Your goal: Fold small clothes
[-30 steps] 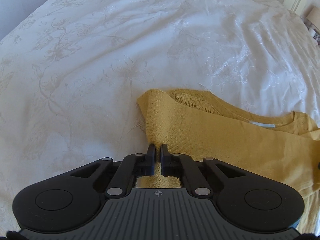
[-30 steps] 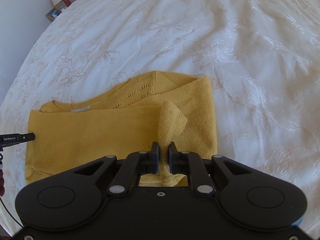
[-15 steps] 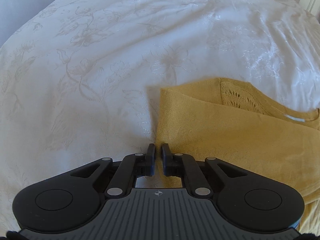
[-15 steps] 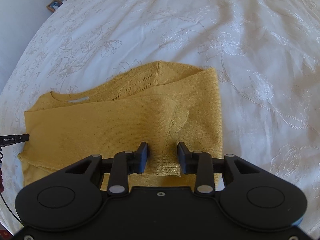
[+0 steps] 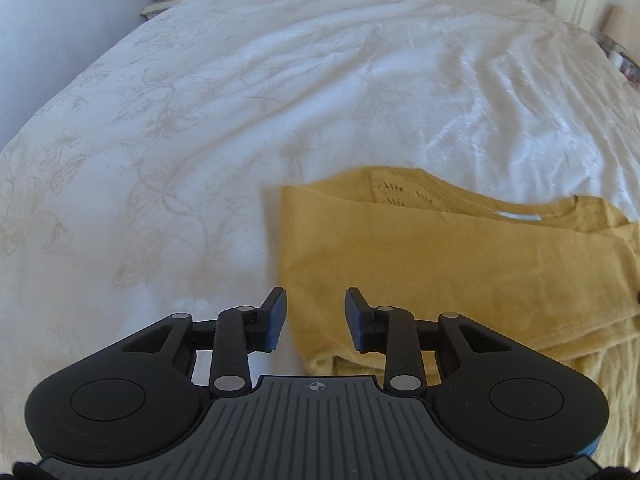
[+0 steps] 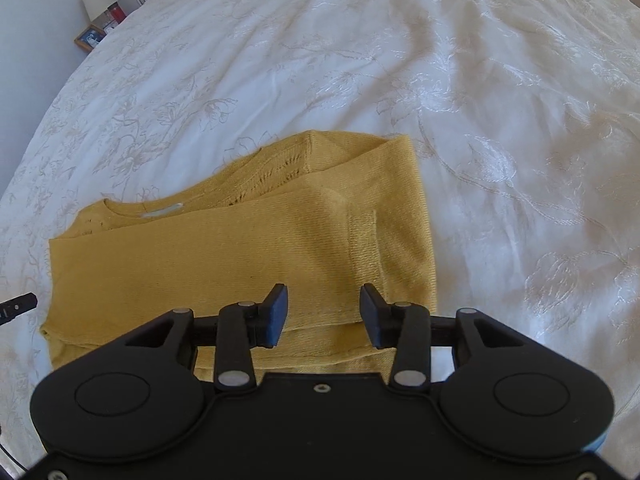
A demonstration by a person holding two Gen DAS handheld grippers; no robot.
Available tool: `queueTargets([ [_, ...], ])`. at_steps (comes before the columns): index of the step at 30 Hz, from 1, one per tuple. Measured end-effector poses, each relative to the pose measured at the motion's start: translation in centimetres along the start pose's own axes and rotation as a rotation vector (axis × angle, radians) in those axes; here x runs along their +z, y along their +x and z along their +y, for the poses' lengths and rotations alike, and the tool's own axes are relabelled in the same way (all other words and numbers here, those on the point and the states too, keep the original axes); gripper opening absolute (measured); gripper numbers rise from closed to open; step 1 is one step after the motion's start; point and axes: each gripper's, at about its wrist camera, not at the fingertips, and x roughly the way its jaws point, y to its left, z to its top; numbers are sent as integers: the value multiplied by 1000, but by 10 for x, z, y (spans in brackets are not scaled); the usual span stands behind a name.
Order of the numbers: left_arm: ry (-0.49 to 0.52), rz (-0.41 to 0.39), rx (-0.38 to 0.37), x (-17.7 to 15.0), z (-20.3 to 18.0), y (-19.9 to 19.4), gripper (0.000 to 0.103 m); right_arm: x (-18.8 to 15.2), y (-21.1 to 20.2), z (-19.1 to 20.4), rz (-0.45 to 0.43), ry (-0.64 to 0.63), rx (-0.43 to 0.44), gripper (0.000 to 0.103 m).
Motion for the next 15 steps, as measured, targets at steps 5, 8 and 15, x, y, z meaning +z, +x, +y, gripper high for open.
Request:
queueTargets([
  [5, -13, 134, 95, -21, 10, 31, 34, -10, 0, 13, 18, -13, 32, 62],
  [8, -105, 152, 53, -28, 36, 34, 42, -18, -7, 15, 17, -17, 25, 72],
  [15, -134, 185, -18, -39, 51, 19, 43, -39, -30, 6, 1, 11, -2, 92],
])
